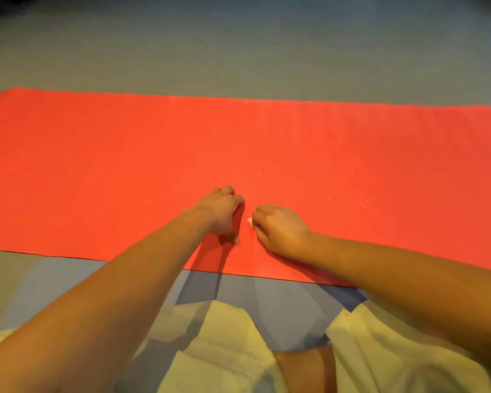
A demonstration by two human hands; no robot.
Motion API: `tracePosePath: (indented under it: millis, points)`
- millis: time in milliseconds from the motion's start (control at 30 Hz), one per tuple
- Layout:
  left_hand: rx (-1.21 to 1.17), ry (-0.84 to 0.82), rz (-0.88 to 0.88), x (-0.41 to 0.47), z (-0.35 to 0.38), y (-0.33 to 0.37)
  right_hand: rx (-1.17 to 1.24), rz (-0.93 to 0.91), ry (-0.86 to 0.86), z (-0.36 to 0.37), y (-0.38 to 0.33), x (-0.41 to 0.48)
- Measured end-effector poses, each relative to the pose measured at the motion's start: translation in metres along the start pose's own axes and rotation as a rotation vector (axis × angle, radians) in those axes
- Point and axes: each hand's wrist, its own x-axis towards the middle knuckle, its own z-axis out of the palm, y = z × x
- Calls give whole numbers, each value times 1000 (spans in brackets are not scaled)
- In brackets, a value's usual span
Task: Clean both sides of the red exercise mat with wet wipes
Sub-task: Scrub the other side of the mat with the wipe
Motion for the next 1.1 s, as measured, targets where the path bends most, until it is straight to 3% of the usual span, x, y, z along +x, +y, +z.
tracePosePath:
  millis: [200,500,567,800,1000,1100]
  points:
    - [-74,133,-31,21,-7,2,32,-202,-152,-3,-9,-26]
    - [-117,119,-94,22,-4,-6,-104,299,-50,-14,61,114]
    - [-105,76,-108,25,-6,-9,-140,296,-52,-13,57,113]
    - [-77,4,-116,35,-11,-11,-92,7,-114,-5,33,58]
    - [-36,-15,-135,34,-18,-1,-154,337,-43,-16,51,119]
    - [-30,-41,-145,34,-23,1,-164,371,-50,-14,35,111]
